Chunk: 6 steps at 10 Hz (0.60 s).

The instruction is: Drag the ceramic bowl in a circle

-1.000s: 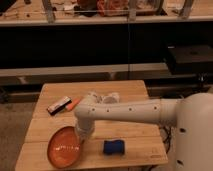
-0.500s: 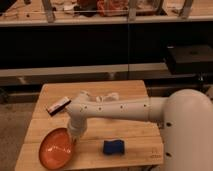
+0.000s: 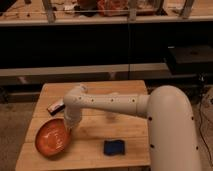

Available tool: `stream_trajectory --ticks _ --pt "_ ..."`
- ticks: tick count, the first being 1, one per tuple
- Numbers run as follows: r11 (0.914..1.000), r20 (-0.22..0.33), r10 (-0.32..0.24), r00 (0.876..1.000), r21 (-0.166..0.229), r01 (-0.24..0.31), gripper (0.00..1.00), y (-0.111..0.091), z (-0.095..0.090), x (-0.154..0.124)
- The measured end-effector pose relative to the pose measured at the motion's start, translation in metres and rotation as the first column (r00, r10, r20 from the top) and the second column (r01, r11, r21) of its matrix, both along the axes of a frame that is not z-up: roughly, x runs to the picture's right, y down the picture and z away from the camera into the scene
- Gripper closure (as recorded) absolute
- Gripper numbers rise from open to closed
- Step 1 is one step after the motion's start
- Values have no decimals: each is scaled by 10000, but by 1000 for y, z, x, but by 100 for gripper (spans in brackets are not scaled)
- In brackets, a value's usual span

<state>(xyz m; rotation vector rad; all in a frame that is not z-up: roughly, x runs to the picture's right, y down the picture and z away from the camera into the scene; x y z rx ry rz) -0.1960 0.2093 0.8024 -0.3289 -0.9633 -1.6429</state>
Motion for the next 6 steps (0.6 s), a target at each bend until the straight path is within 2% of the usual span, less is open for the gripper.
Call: stream_trajectory --ticks 3,6 --pt "9982 -633 602 9962 109 -596 100 -20 15 12" --pt "9875 -1499 1569 9762 354 -1533 100 -39 21 58"
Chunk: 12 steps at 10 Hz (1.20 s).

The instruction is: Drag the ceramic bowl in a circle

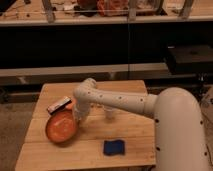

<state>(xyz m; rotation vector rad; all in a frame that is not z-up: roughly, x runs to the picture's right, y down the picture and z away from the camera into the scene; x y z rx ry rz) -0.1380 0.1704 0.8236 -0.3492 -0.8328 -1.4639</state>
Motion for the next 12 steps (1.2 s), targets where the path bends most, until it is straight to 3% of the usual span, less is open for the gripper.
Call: stream_trajectory --ticks 3,5,8,12 --pt "9983 -798 577 9951 39 -576 100 -5 -5 40" --pt "9994 -800 344 9962 -14 -346 100 6 -19 44" --pt "9985 -362 -510 9980 -208 503 100 47 -47 47" --pt "9901 614 -1383 9885 -136 1394 100 74 -70 42"
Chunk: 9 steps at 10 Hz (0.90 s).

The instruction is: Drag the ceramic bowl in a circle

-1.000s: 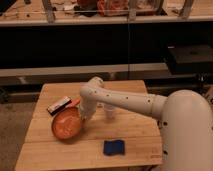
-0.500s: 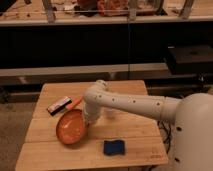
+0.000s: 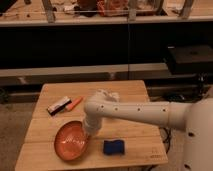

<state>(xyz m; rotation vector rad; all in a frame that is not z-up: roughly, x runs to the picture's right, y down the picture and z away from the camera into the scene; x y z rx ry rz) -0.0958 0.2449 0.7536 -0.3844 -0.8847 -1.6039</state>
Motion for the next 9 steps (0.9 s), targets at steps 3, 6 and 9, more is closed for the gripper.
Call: stream_trajectory --ticks 3,6,9 --pt "9943 1015 -1041 9894 -118 1058 100 19 -9 -44" --pt "9803 1957 -1963 9608 171 1968 100 21 -12 -94" --pt "9774 1355 -2114 9680 357 2084 100 0 3 -110"
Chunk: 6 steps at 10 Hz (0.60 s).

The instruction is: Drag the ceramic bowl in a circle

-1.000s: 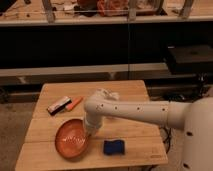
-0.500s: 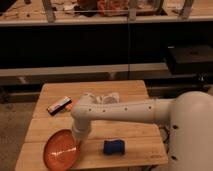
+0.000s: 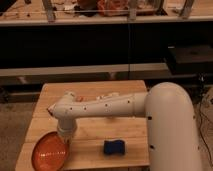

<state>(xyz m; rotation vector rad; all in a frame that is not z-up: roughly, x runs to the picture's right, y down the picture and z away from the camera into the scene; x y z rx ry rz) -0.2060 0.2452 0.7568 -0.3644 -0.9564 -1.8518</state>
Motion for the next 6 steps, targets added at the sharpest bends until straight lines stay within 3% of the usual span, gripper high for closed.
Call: stream_trajectory --ticks 6 --pt "9962 -1015 836 9913 310 -809 100 -77 57 -9"
